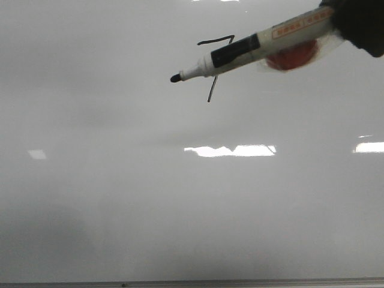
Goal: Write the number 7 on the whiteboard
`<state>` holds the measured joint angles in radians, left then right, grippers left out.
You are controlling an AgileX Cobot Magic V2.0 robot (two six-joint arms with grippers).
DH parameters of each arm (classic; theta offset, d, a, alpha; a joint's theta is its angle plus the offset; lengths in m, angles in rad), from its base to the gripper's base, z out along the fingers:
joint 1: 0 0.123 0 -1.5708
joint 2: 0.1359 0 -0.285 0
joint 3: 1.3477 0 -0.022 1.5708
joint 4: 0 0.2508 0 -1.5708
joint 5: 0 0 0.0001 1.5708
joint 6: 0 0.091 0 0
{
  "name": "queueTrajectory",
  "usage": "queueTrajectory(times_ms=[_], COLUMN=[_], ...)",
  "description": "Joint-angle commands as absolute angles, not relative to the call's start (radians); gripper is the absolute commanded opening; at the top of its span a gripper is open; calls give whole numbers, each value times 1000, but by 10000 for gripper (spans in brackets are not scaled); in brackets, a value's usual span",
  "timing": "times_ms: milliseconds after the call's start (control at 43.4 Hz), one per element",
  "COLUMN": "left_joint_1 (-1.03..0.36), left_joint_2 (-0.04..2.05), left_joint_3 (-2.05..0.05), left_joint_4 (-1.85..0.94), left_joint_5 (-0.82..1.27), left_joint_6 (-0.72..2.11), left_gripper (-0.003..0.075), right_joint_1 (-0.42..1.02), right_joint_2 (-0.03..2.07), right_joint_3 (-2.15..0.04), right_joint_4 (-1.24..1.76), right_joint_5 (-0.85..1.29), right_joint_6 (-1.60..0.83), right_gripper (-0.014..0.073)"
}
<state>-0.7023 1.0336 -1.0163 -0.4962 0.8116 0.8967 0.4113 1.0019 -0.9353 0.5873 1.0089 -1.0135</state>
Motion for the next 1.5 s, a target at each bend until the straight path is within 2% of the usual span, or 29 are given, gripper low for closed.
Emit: queueTrajectory(times_ms=[0,230,599,1175,1221,1291,1383,1475], left_joint_1=[-768,-827,-827,-827,-827,-827,-827,-823], left_joint_2=[1023,1108,1222,1222,1222,1222,1220,1204], left_joint_3=[-1041,-1063,-1096,-1105,-1105,-1105,-1105,-1109], left_joint_4=[-537,-551,-604,-642,-642,-640,-609,-468], left_joint_5=[715,714,748,792,792,792,789,787], left_joint_6=[903,903,943,988,988,988,965,841], left_gripper=[437,437,432,49,32,15,10,10], right_joint_1=[411,411,411,411,411,411,411,410], right_joint_2=[984,984,985,985,985,985,985,975], right_joint_3=[-960,-960,-960,-960,-960,-960,-960,-965], right_joint_4=[658,815,821,821,821,821,815,761], right_joint_5=[991,989,985,989,990,992,986,952], right_joint_6=[-1051,-1242,-1246,-1246,-1246,-1246,-1245,-1204], right_gripper=[-116,-116,-116,-108,-77,27,283,461])
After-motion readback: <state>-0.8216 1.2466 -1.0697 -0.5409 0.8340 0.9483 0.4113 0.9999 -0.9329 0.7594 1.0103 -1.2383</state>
